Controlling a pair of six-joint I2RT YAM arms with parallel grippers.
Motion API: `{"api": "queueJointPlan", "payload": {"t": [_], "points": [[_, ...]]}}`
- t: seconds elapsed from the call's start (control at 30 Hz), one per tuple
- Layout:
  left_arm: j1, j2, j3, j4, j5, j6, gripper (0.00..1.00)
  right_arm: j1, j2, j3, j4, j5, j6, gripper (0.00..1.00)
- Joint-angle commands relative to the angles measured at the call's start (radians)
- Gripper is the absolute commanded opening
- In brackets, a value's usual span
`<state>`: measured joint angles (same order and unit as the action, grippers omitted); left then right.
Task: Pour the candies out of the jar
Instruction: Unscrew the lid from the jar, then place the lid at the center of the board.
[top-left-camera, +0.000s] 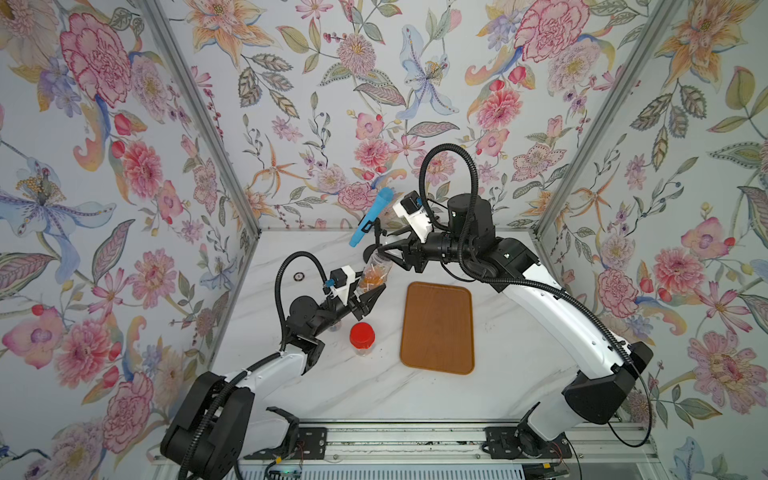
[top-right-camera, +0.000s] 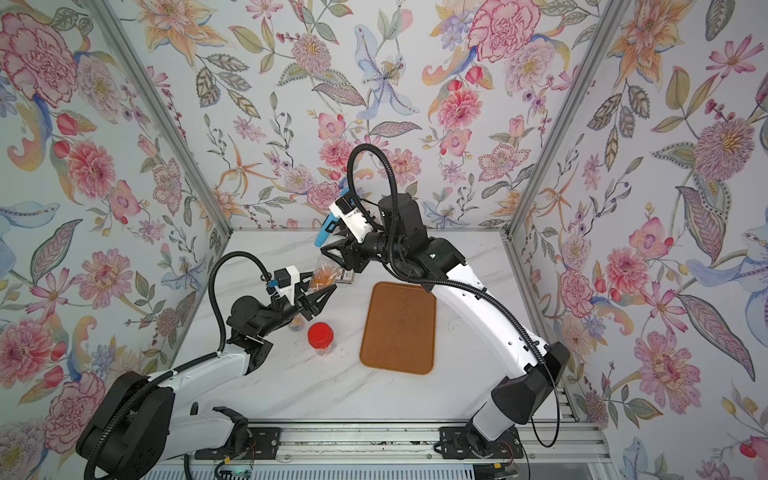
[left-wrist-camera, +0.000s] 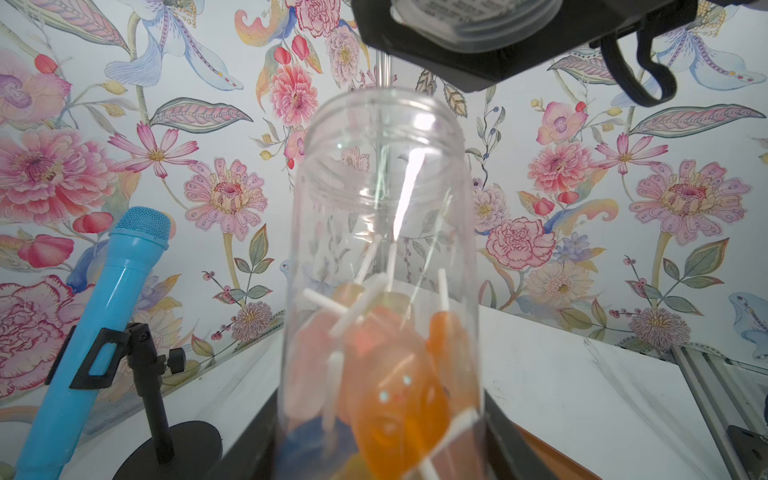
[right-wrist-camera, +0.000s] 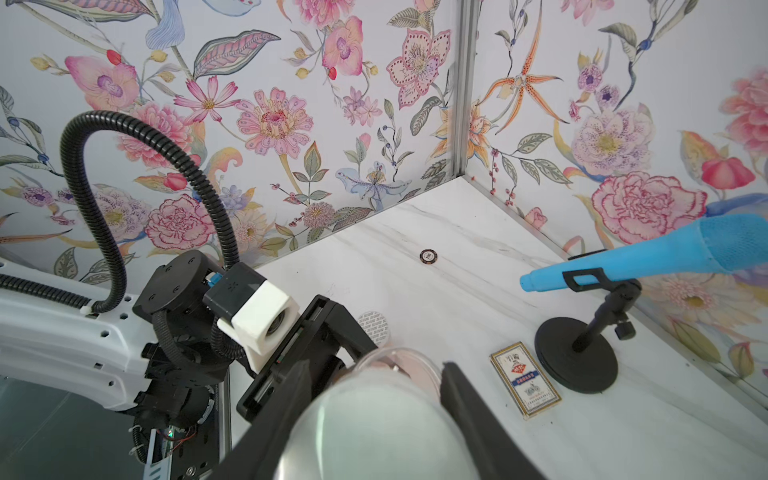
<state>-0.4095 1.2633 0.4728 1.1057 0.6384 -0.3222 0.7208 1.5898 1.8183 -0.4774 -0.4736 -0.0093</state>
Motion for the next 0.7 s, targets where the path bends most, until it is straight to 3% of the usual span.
{"api": "queueJointPlan", "payload": {"t": [0.0,0.23,0.47,0.67], "points": [[0.021,-0.044,-0.031,0.046,-0.047,0.000,0.00,-0.026,0.004,-0.016,-0.005,0.018,0.014,0.51],[0.075,-0.166,-0.099,-0.069,-0.132,0.063,0.00,-0.038,0.065,-0.148,0.076,0.073,0.033,0.50],[0.096,-0.240,-0.122,-0.127,-0.187,0.121,0.00,-0.016,0.149,-0.396,0.369,0.122,0.130,0.50],[0.104,-0.248,-0.132,-0.117,-0.187,0.115,0.00,0.044,0.308,-0.465,0.571,0.212,0.184,0.50]]}}
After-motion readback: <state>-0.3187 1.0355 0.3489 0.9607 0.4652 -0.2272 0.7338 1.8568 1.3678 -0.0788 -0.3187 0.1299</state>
